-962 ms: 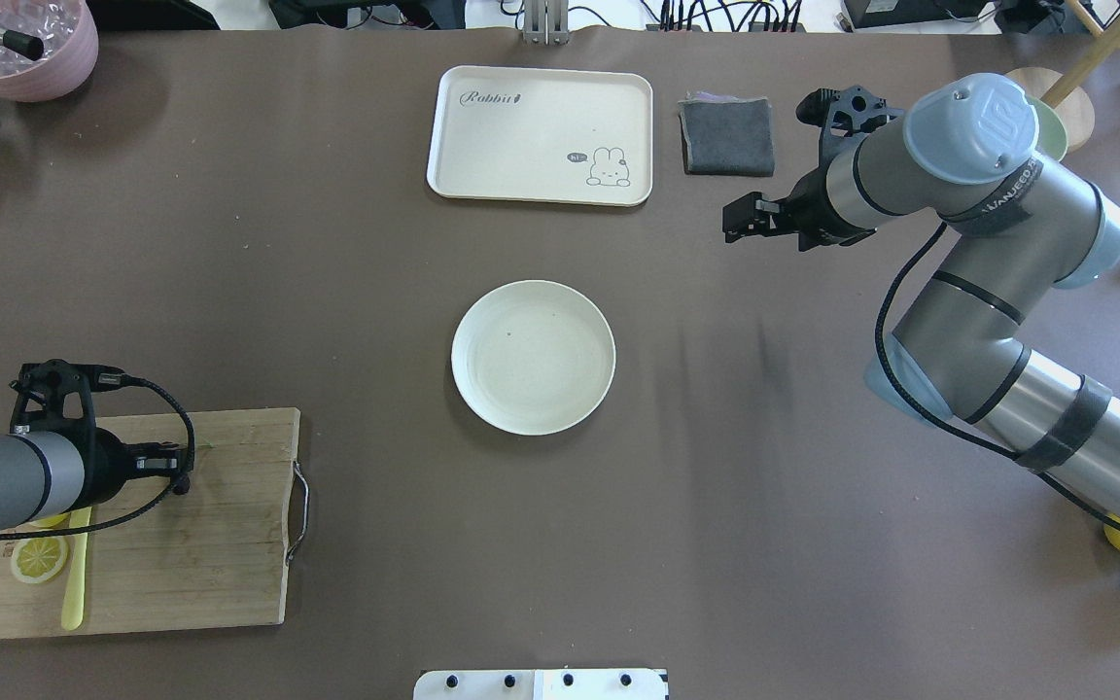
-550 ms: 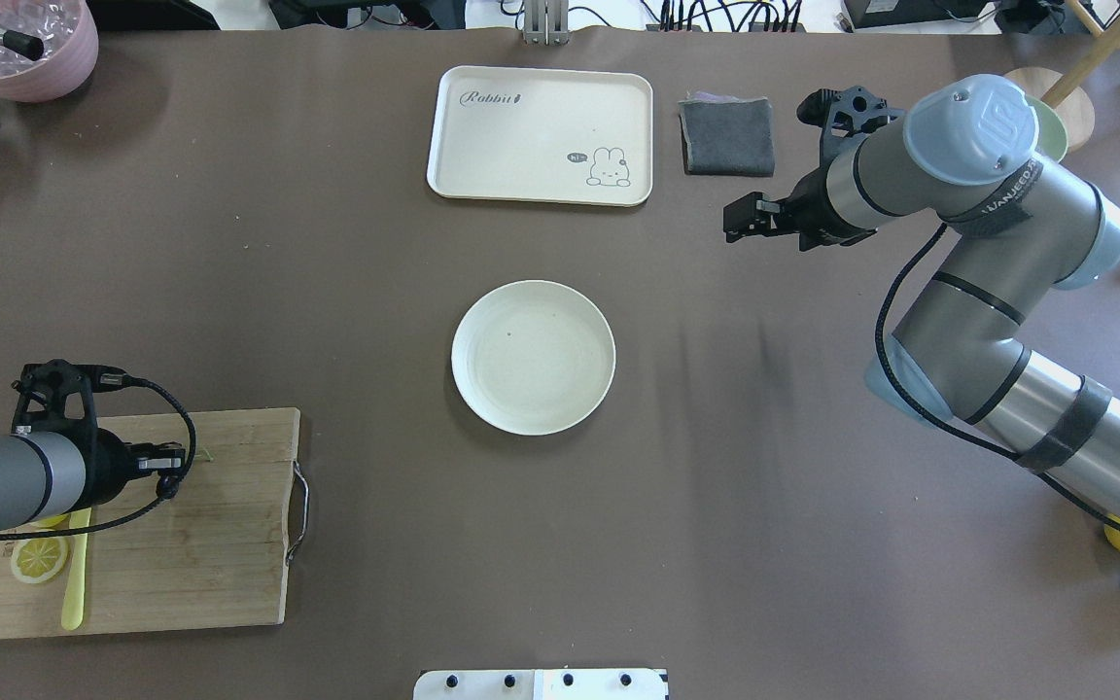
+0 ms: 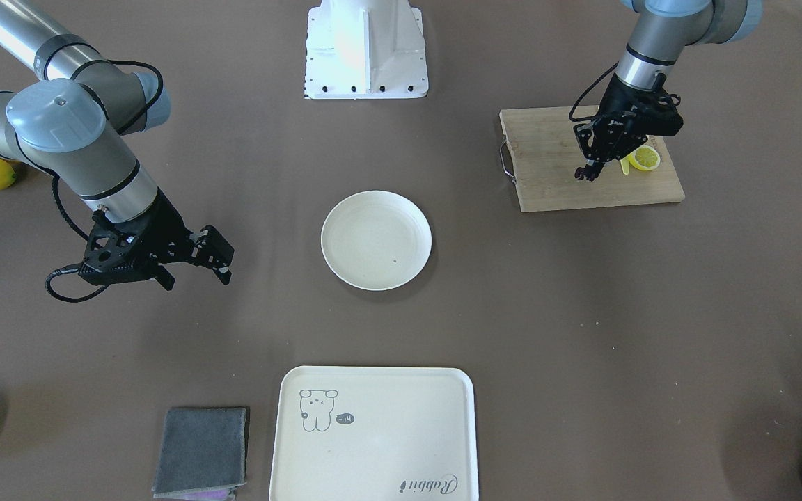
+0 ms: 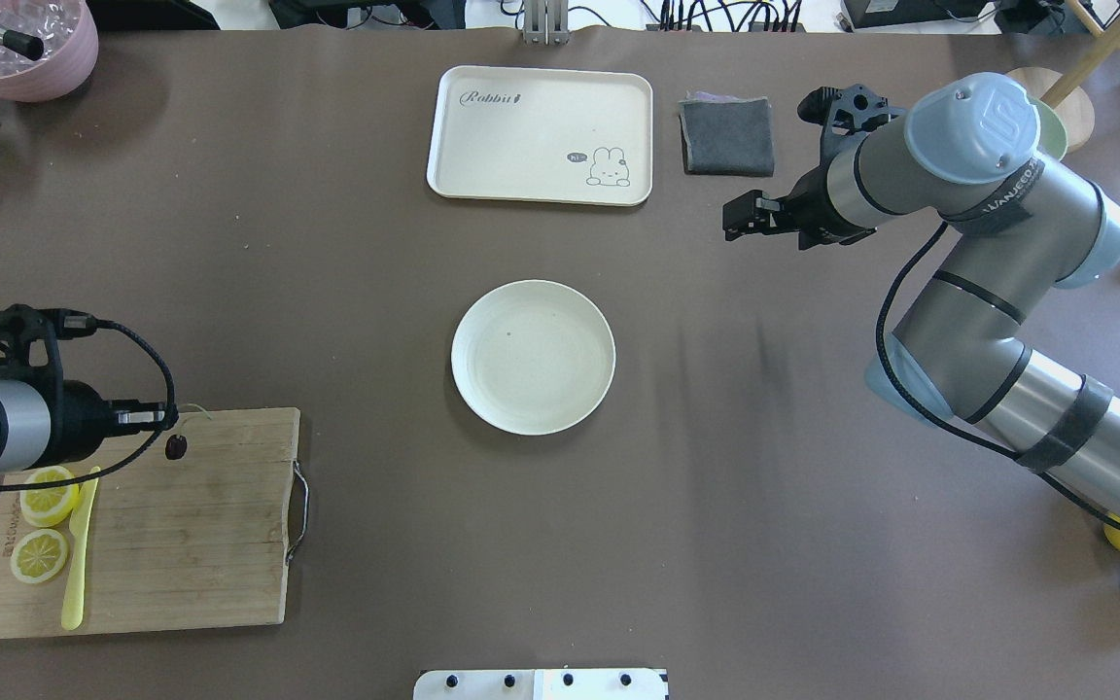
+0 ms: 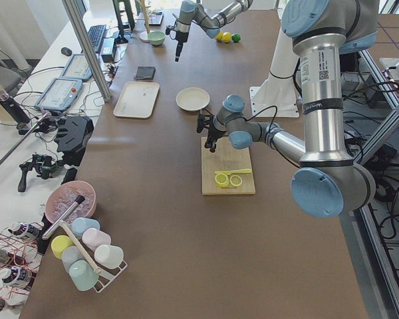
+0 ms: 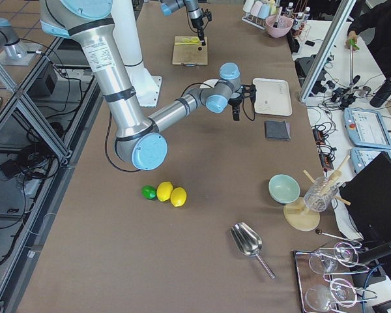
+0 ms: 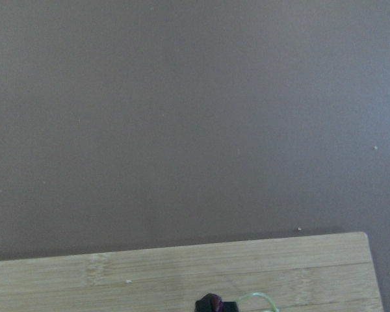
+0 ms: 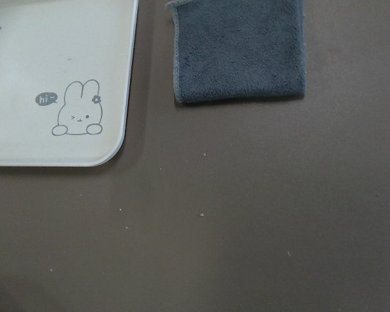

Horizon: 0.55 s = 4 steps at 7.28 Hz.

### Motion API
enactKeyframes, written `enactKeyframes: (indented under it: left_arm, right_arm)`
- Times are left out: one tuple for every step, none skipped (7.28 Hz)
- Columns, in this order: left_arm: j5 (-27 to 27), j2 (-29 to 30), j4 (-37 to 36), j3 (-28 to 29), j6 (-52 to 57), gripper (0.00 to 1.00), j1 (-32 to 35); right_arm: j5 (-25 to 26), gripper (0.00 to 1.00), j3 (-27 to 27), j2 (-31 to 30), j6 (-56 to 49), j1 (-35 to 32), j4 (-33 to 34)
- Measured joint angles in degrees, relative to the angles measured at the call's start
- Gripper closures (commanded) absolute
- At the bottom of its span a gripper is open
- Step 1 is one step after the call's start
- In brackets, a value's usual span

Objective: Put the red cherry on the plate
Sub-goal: 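Lift the cherry with the left gripper and carry it over the white plate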

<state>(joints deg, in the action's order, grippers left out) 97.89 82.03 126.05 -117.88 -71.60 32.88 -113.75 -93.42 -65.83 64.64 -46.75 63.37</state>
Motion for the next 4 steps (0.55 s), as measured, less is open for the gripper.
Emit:
enactKeyframes:
  left_arm:
    - [2.61, 5.01, -4.20, -0.26, -0.01, 1.00, 2.40]
    - [3.57, 13.78, -13.04, 0.10, -0.16, 1.00, 3.32]
    - [3.48, 24.44, -23.72, 1.27, -0.41, 1.00, 3.25]
    - [2.22, 33.72, -31.38, 3.55, -1.44, 1.00, 1.82]
  right_arm:
    - [-0.02, 0.00, 0.00, 0.01, -0.02, -0.01, 0.01]
    - [0.00, 0.00, 0.03, -0.01, -0.09, -0.10, 0.07]
    - [0.01, 0.00, 0.19, -0.05, -0.22, -0.22, 0.12]
    - [0.02, 0.00, 0.40, -0.07, -0.27, -0.33, 0.15]
